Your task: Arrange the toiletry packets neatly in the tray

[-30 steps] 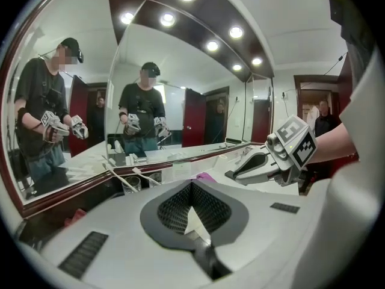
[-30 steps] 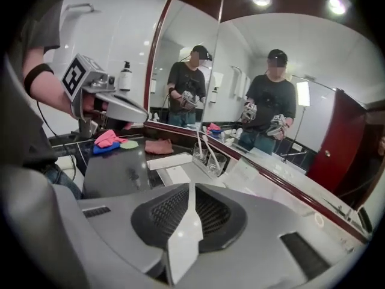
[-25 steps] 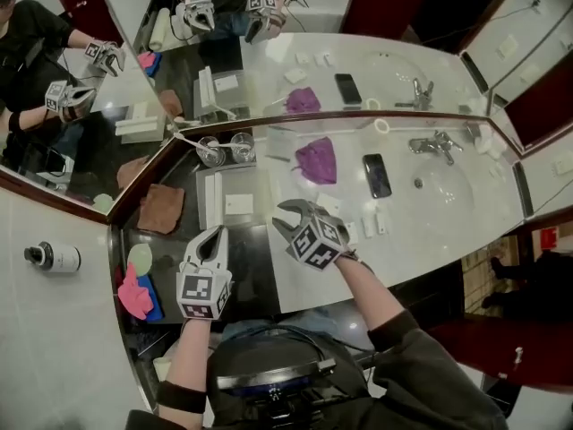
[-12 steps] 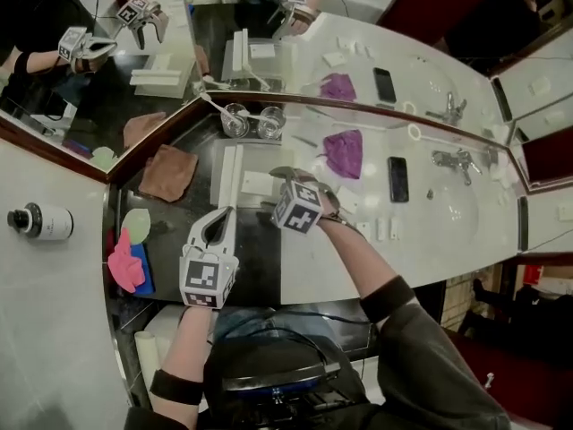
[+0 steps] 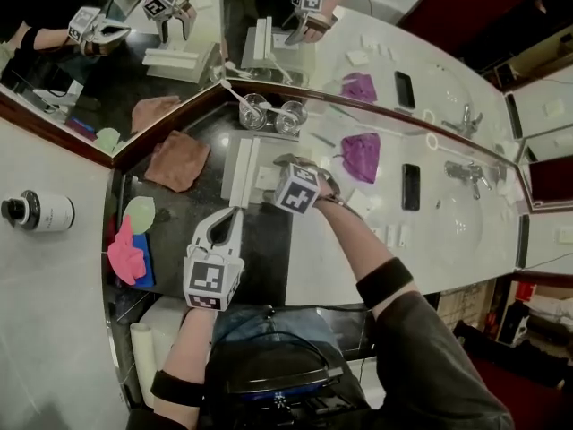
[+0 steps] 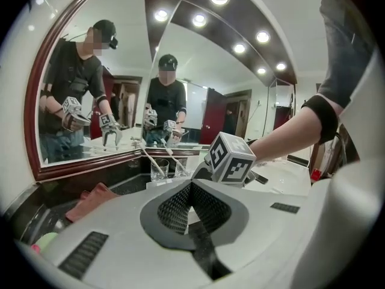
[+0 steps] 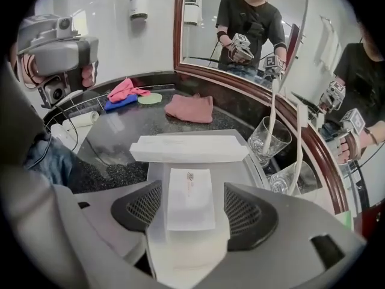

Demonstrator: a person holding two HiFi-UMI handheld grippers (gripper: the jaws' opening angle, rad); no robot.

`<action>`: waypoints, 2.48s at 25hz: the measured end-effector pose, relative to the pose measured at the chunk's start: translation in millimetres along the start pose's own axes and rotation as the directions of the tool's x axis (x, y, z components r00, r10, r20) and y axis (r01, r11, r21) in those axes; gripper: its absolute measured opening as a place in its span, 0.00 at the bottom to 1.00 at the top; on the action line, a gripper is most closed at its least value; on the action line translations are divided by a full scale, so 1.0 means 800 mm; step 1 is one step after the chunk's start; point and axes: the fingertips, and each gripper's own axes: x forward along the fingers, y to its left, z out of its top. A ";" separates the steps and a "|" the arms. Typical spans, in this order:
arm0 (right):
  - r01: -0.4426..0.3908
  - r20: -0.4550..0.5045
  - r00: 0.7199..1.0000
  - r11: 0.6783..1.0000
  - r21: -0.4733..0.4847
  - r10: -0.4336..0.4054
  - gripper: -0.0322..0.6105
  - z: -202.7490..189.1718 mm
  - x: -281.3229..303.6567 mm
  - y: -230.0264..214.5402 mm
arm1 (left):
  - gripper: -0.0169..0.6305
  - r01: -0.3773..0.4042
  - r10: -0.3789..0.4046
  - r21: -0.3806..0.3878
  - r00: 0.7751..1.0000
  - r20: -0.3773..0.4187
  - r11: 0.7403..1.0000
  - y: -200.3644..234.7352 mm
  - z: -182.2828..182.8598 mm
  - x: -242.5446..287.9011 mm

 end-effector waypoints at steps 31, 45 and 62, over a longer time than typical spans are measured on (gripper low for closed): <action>-0.076 -0.016 0.997 0.995 -0.071 0.075 0.16 0.012 0.000 -0.017 | 0.03 -0.022 0.021 -0.053 1.000 -0.018 0.998 0.017 -0.020 0.004; -0.016 0.014 1.000 0.998 -0.066 0.017 0.08 0.020 -0.028 -0.024 | 0.03 -0.018 0.017 -0.036 1.000 -0.004 0.999 0.010 -0.004 0.002; 0.106 0.209 0.968 0.983 0.152 -0.136 0.08 -0.016 -0.164 -0.022 | 0.03 -0.003 0.002 0.051 1.000 0.023 0.999 -0.033 0.041 0.010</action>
